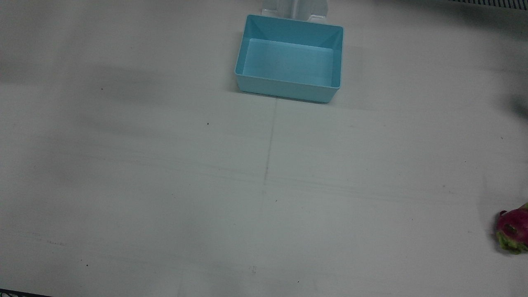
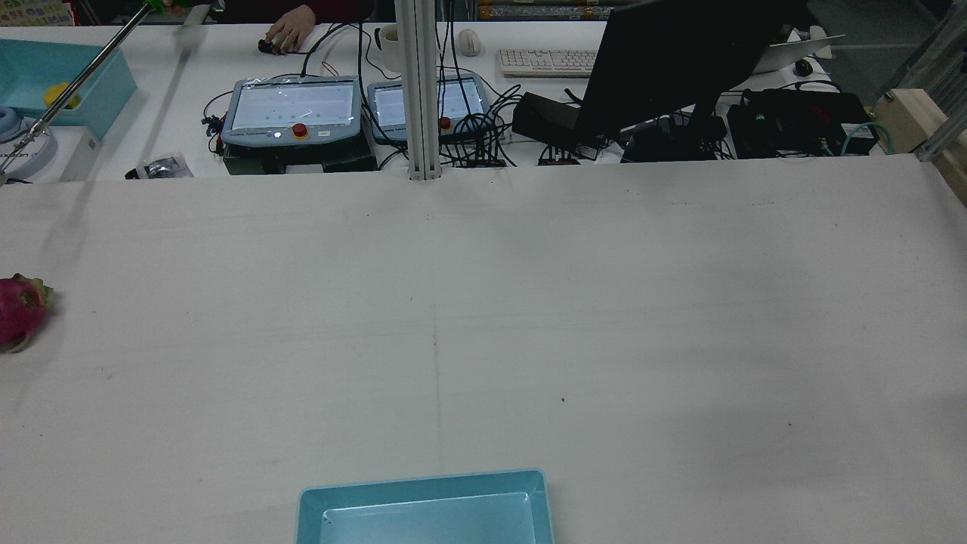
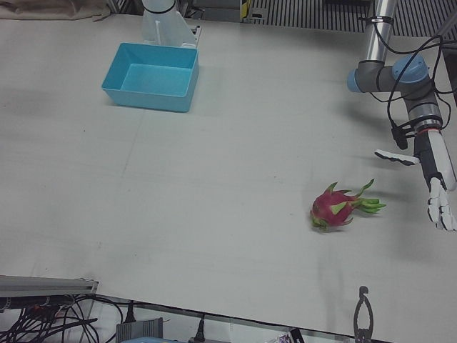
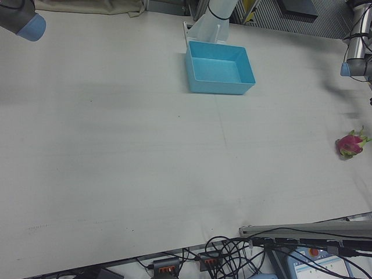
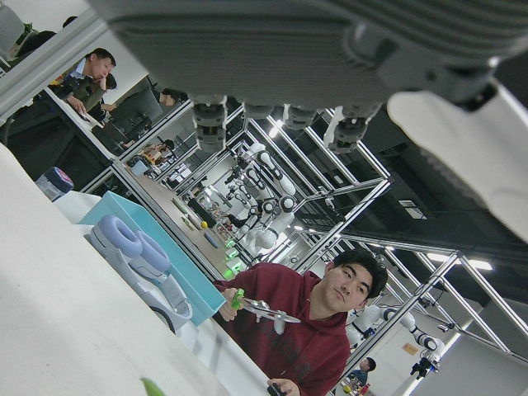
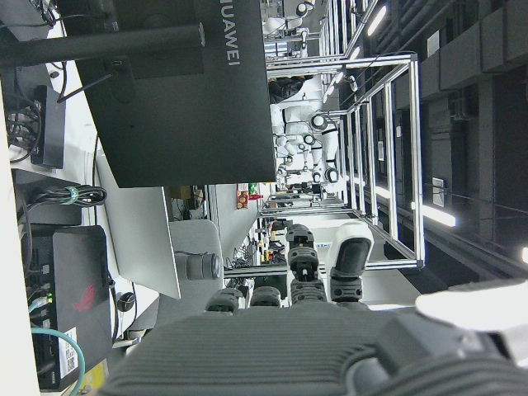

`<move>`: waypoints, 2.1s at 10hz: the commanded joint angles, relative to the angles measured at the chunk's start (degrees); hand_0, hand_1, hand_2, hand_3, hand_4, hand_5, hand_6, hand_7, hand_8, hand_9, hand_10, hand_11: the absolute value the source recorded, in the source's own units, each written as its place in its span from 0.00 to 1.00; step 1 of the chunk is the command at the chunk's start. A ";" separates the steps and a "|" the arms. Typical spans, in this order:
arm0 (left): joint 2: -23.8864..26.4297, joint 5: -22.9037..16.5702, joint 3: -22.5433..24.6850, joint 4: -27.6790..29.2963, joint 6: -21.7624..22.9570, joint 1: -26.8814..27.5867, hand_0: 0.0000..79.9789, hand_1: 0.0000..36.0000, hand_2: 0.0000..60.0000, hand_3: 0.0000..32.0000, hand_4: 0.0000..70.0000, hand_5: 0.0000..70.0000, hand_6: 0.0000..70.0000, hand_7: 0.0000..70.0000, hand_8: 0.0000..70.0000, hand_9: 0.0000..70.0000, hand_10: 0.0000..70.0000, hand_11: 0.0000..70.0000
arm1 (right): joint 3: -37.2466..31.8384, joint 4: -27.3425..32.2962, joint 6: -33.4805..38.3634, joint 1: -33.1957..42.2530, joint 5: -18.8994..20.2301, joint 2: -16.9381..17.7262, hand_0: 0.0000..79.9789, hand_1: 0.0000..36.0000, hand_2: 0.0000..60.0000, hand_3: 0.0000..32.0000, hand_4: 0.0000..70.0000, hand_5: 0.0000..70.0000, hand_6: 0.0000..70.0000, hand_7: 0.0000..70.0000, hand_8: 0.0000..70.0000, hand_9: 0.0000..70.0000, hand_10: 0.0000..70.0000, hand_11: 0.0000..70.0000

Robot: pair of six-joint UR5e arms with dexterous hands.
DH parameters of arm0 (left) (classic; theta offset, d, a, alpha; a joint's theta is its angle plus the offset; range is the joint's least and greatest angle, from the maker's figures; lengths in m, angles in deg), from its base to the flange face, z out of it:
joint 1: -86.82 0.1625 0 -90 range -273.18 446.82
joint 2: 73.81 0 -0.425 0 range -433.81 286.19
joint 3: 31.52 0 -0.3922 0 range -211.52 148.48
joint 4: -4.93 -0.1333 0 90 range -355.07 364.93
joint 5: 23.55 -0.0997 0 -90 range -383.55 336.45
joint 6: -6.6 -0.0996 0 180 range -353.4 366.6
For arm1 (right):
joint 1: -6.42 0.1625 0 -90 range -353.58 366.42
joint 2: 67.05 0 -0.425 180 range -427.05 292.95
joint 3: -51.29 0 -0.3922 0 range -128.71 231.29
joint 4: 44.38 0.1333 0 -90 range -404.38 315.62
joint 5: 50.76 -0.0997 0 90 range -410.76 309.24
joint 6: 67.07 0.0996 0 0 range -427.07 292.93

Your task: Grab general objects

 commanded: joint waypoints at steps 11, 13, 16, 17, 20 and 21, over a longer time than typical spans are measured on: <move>8.17 1.19 26.52 -49.64 -18.72 13.04 0.72 0.49 0.00 1.00 0.00 0.08 0.00 0.07 0.00 0.00 0.00 0.00 | 0.11 0.00 0.00 0.03 0.00 0.00 0.00 0.00 0.00 0.00 0.00 0.00 0.00 0.00 0.00 0.00 0.00 0.00; 13.87 6.82 23.46 -56.49 -18.55 20.42 0.72 0.49 0.00 1.00 0.00 0.08 0.00 0.03 0.00 0.00 0.00 0.00 | 0.20 0.00 0.00 0.03 0.00 0.00 0.00 0.00 0.00 0.00 0.00 0.00 0.00 0.00 0.00 0.00 0.00 0.00; 14.51 7.73 18.08 -56.95 -17.93 20.81 0.67 0.42 0.00 1.00 0.00 0.05 0.00 0.00 0.00 0.00 0.00 0.00 | 0.11 0.00 0.00 0.03 0.00 0.00 0.00 0.00 0.00 0.00 0.00 0.00 0.00 0.00 0.00 0.00 0.00 0.00; 14.34 7.73 18.78 -58.78 -16.71 20.11 0.65 0.39 0.00 1.00 0.00 0.04 0.00 0.01 0.00 0.00 0.00 0.00 | 0.20 0.00 0.00 0.03 0.00 0.00 0.00 0.00 0.00 0.00 0.00 0.00 0.00 0.00 0.00 0.00 0.00 0.00; 14.16 7.55 18.69 -60.55 -12.93 16.95 0.64 0.41 0.00 1.00 0.00 0.03 0.00 0.00 0.00 0.00 0.00 0.00 | 0.20 0.00 0.00 0.03 0.00 0.00 0.00 0.00 0.00 0.00 0.00 0.00 0.00 0.00 0.00 0.00 0.00 0.00; 14.16 7.20 18.78 -61.34 -12.57 15.46 0.63 0.40 0.00 1.00 0.00 0.01 0.00 0.00 0.00 0.00 0.00 0.00 | 0.20 0.00 0.00 0.03 0.00 0.00 0.00 0.00 0.00 0.00 0.00 0.00 0.00 0.00 0.00 0.00 0.00 0.00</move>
